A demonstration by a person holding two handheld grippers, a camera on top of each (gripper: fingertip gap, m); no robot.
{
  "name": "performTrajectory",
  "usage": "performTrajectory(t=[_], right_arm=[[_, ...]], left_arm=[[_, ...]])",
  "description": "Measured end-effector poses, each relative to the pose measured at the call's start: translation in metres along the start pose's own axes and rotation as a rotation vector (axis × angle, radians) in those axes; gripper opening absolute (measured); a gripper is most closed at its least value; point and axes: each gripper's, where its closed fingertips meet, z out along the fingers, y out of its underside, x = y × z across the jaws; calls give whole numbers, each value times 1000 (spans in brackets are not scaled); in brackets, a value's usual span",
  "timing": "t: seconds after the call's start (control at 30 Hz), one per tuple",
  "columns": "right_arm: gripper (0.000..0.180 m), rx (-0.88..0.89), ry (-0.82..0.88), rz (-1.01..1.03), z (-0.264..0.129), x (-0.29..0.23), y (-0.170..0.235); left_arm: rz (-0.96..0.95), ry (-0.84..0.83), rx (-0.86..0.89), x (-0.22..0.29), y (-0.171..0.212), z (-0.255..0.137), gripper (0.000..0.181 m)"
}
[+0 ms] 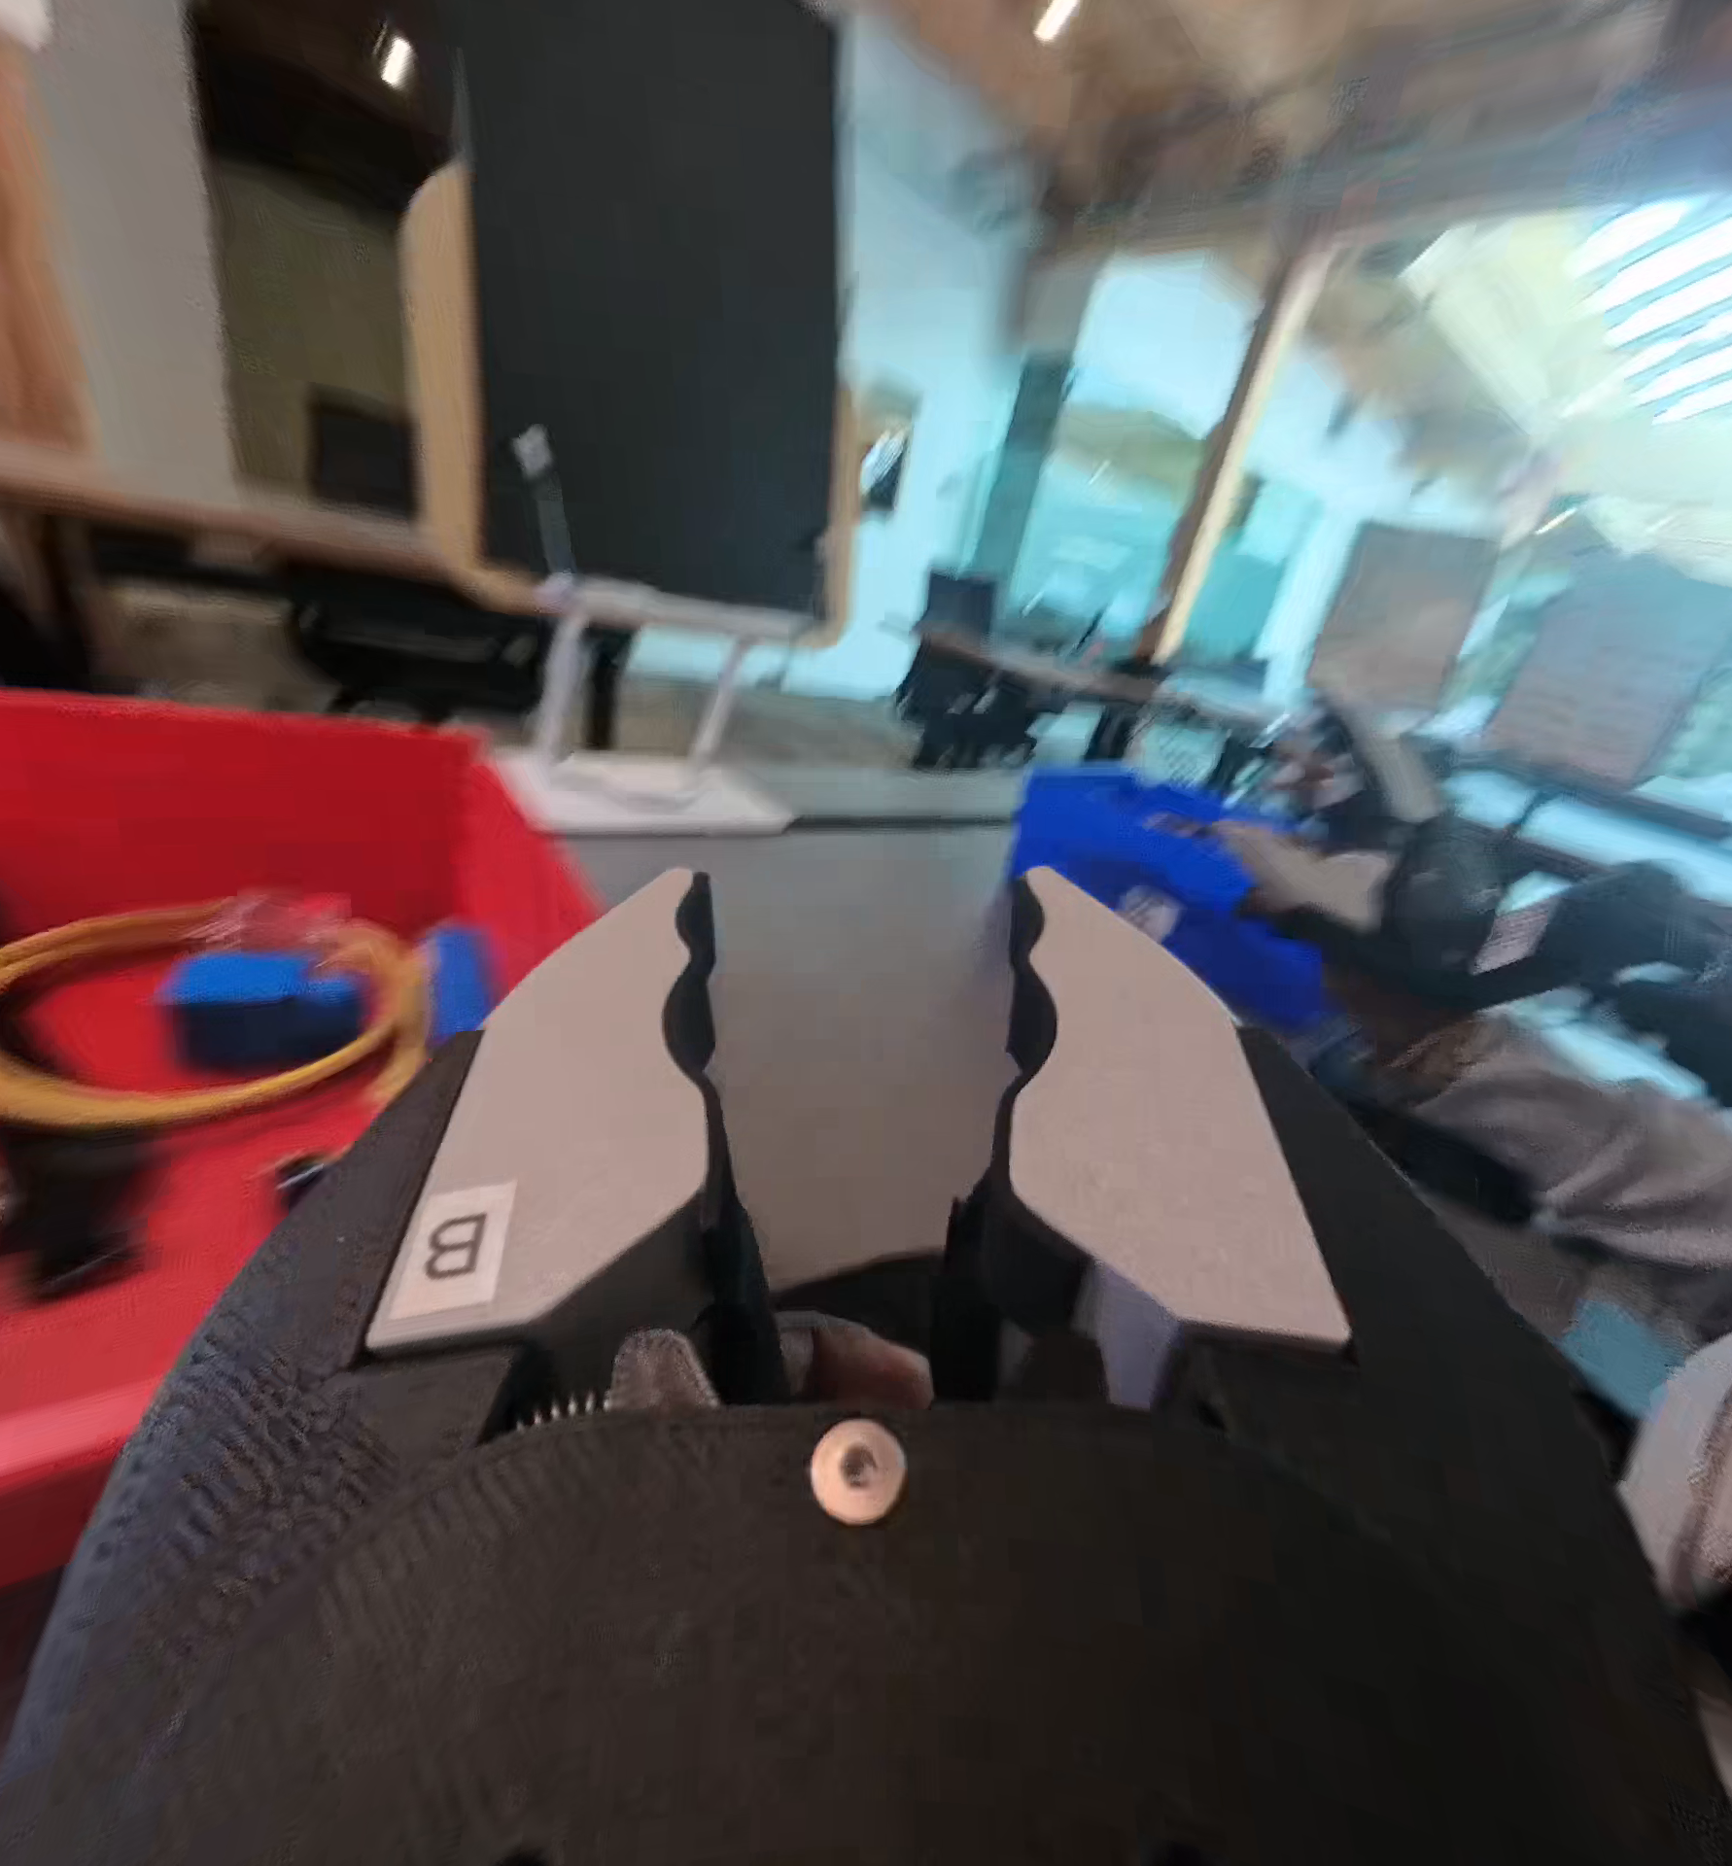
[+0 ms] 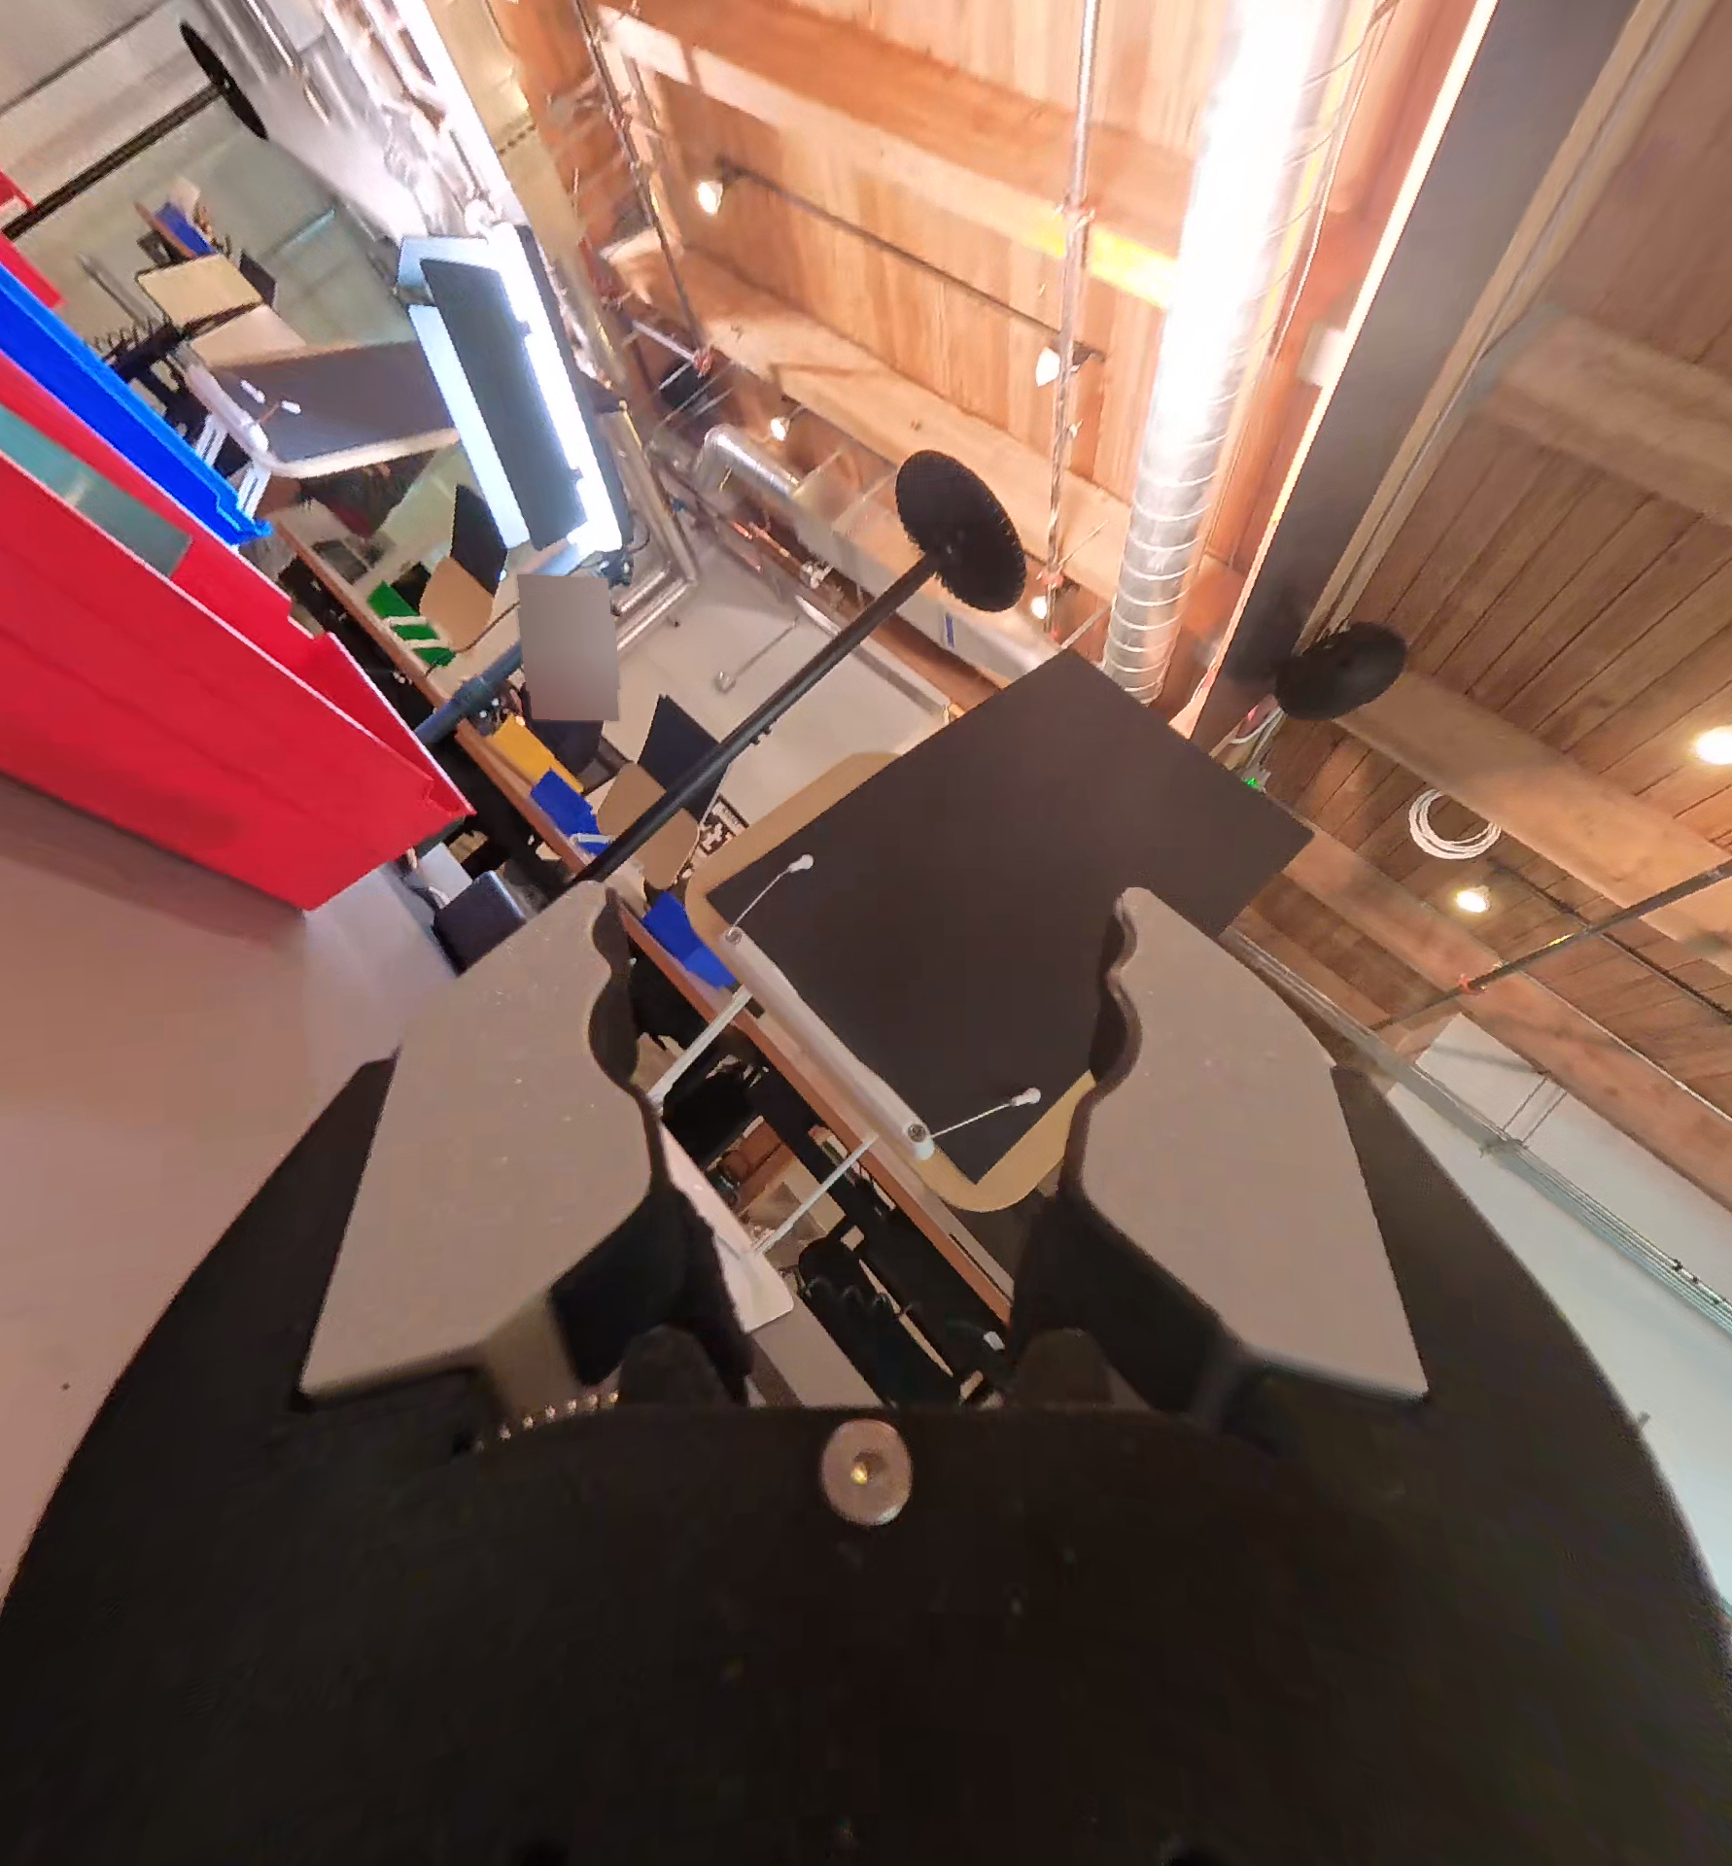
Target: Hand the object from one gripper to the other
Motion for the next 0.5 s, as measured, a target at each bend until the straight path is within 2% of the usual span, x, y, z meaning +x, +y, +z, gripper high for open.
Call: performTrajectory(t=[0.1,0.17,0.37,0.5], right_arm=[[87,-35,-7,0,2,-5,9],[86,-64,-9,1,3,-6,16],[83,-135,-9,2,1,-4,35],[82,-149,-5,17,0,-2,42]], left_arm=[[10,-127,-373,-62,16,-11,54],[-24,-77,-603,-75,33,-10,54],[-19,-22,-949,-87,86,16,54],[52,-106,-1128,-106,114,23,51]])
